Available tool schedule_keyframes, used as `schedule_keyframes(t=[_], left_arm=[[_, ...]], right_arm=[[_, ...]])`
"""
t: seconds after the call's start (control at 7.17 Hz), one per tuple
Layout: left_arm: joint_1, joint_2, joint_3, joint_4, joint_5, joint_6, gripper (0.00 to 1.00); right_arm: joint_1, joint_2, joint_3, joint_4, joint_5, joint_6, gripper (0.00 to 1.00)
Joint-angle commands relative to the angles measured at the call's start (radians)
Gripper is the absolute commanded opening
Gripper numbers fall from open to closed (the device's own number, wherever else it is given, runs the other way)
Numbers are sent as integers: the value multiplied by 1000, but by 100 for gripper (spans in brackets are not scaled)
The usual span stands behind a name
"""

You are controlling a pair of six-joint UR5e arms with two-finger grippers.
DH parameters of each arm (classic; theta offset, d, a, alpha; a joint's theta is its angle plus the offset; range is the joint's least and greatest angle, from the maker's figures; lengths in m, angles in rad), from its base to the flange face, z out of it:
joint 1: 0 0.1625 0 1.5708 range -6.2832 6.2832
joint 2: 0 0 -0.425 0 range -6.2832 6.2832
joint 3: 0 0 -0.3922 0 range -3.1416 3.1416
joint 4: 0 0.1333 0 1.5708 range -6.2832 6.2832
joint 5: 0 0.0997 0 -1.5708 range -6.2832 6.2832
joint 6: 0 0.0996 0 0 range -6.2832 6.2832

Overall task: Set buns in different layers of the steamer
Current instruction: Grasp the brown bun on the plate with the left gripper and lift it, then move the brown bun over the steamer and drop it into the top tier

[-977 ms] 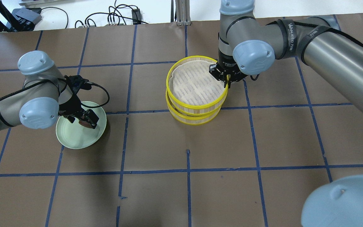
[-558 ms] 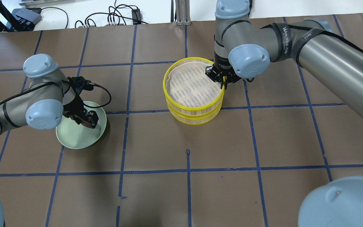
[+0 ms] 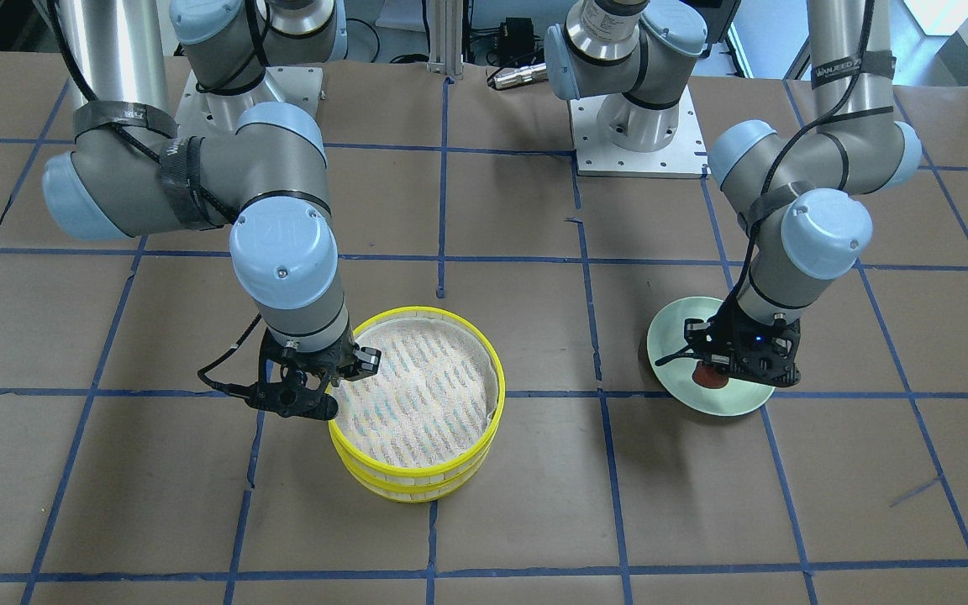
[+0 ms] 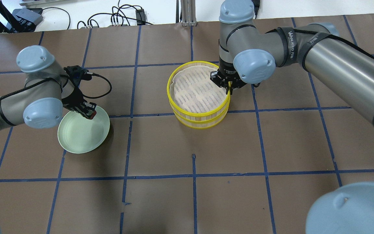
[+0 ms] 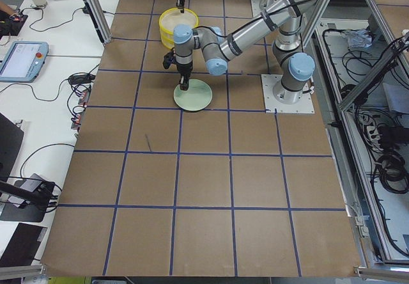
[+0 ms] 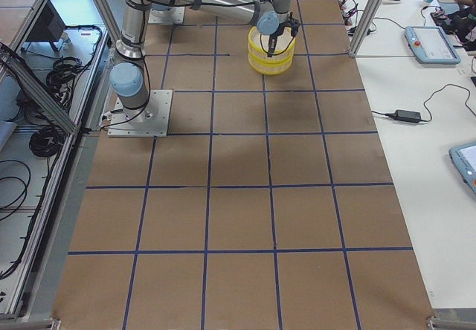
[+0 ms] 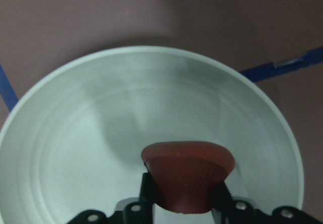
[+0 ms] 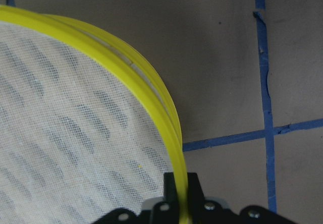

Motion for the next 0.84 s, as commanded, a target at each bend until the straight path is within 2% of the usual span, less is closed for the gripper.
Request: schedule_keyframes(t=[0.0,0.28,0.42,0.56,0.7], left_arm=[[-70,106,102,-136,-13,-54,1],[-209,112,187,-169,-71,-254,1],[-264,103,208,-161,-111,-352,1],[-279,101,213,-155,-178,-417,1],[-283,95,213,-149,-224,-450,1]], right_arm=[[-1,2,2,-4,-6,-3,11],[-1,0,2,-18,-6,3,14],[-1,0,2,-18,-6,4,20],[-1,0,3,-18,-9,3,35],[-1,2,3,-18,-9,4,45]])
